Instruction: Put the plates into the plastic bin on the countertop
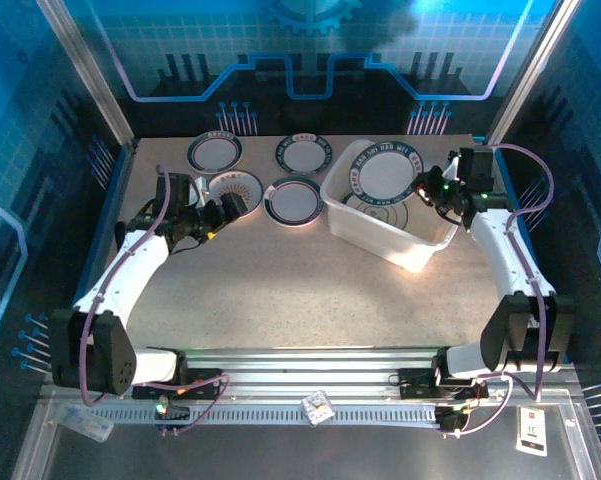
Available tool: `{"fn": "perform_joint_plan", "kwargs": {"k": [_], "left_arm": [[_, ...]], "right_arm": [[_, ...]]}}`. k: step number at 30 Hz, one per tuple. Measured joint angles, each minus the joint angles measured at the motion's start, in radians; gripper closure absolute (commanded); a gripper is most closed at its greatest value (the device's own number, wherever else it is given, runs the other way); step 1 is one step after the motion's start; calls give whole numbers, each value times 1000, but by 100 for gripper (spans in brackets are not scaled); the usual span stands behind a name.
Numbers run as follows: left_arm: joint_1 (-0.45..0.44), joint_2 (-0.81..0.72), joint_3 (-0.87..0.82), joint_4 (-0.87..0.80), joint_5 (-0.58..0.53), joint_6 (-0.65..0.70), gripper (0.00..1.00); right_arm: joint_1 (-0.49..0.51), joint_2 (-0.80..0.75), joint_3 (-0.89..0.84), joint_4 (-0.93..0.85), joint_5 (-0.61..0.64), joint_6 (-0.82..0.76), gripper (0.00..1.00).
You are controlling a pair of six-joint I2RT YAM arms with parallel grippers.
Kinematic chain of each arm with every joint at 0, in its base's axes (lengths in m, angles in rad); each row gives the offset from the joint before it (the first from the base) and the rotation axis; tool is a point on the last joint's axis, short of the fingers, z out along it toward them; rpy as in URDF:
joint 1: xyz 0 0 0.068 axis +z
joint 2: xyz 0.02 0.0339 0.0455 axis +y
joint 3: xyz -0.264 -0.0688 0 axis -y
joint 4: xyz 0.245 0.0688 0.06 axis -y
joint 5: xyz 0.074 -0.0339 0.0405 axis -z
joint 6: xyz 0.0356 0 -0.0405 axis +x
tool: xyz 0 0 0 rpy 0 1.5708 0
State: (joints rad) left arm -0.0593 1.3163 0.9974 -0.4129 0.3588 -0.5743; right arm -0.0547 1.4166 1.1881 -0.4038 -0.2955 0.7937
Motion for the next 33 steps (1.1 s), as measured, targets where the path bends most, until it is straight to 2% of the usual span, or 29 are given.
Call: {"fn": "perform_joint_plan", "kwargs": {"k": [13, 23, 30, 33], "left_arm": [[0, 8, -32, 2, -7, -1, 7], [0, 8, -38, 2, -14, -2, 7], [0, 8, -53, 8, -15, -3, 7], [0, 8, -55, 10, -15, -4, 7]], "right_arm": [[-1, 117, -50, 13, 4, 4, 100], [-1, 217, -57, 32, -1, 4, 96], [0, 278, -57, 34, -3, 4, 85], [2, 282, -56, 36, -3, 0, 69]]}}
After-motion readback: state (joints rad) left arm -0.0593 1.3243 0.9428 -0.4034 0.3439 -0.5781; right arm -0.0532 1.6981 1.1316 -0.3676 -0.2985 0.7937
